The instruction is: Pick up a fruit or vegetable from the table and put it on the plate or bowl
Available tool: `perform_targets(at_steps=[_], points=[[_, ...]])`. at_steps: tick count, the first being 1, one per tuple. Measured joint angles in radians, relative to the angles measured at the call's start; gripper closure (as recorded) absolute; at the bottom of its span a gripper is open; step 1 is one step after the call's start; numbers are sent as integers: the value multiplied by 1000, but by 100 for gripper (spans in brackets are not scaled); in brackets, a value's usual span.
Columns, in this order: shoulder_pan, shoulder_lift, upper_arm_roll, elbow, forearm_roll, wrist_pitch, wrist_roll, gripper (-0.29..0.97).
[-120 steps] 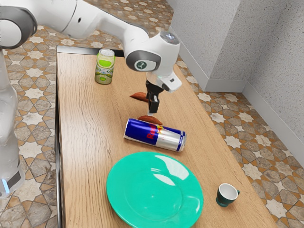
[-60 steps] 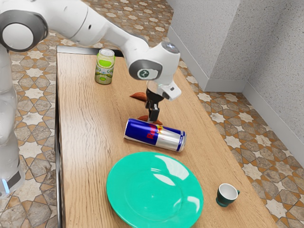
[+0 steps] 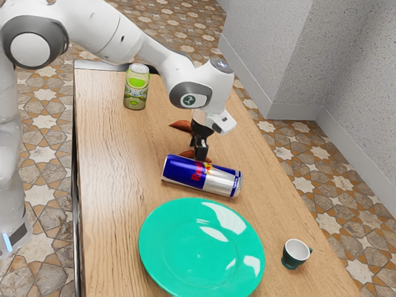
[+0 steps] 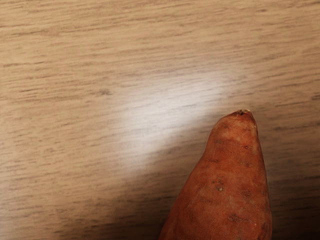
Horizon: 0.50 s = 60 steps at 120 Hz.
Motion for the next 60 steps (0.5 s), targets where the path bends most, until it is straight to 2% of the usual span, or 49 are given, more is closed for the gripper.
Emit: perform_targets(at_steps=[9,39,60], points=[[4,1,0,0,-7,1,2,11],[14,1,0,0,-11,3,5,48],[11,-5,-1,5,-5,0,5,53]])
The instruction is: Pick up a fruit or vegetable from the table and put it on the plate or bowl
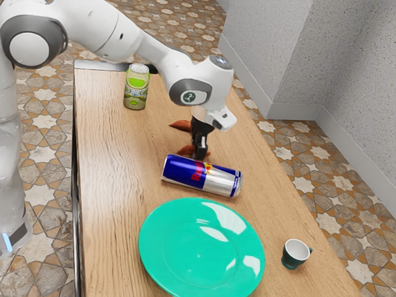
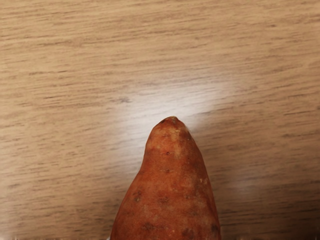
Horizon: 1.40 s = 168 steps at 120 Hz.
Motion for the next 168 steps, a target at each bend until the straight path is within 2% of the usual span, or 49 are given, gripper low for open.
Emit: perform_targets(at_steps=[11,29,46,61,69,79,109,125,139,145,155,168], points=[[-1,-17,-3,34,5,-24,-1,54],[27,-18,-40,212,56,-141,-2,53],[86,42,-121,350,122,-238,-3,54],[17,109,-226,448,161,-307,-4,54],[-16,137,-278,467,179,-336,-5,54],[-12,153,-319,472,192,-361,-6,54],[-29,128,-438,488,220,-425,-6,55],[-61,117,-484,553,255,-493,-6,54],[-49,145,-541,591,280,-532,-7,54],[-4,173,-615,594,286,-544,-9,54],[178,241,-869,588,331,-557,-15,54],[344,297,-1104,574,406,-568,-28,54]])
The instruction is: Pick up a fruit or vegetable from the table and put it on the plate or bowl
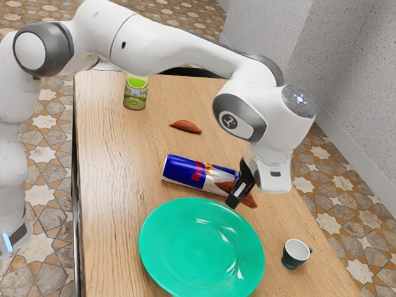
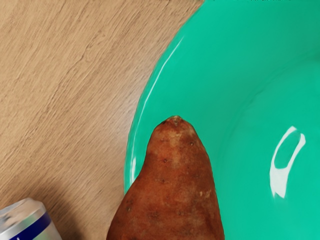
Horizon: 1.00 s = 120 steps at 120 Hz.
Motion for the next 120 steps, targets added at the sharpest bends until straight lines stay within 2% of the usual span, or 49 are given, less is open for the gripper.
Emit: perform_targets(at_steps=[9,22,37,63,72,79,99,103,107,110,116,120], points=[[68,33,-96,-17,46,-5,-11,54],[278,44,-330,-111,89,-9,-35,54],[326,82,-456,-155,138,-13,-61,54],[334,144,-491,-200,170,-15,-95,53],[331,152,-491,-201,176,-14,-104,33],[331,153,-489,-201,179,-14,-109,21],[355,146,-480,-190,177,-15,-117,7],[363,127,-449,-158,164,-15,-111,5],[365,95,-370,-112,124,-15,-98,4],[351,53,-266,-81,80,-15,-87,3],[263,-37,-6,-38,4,-15,-66,2],[222,-73,117,-14,-39,-15,-58,2]])
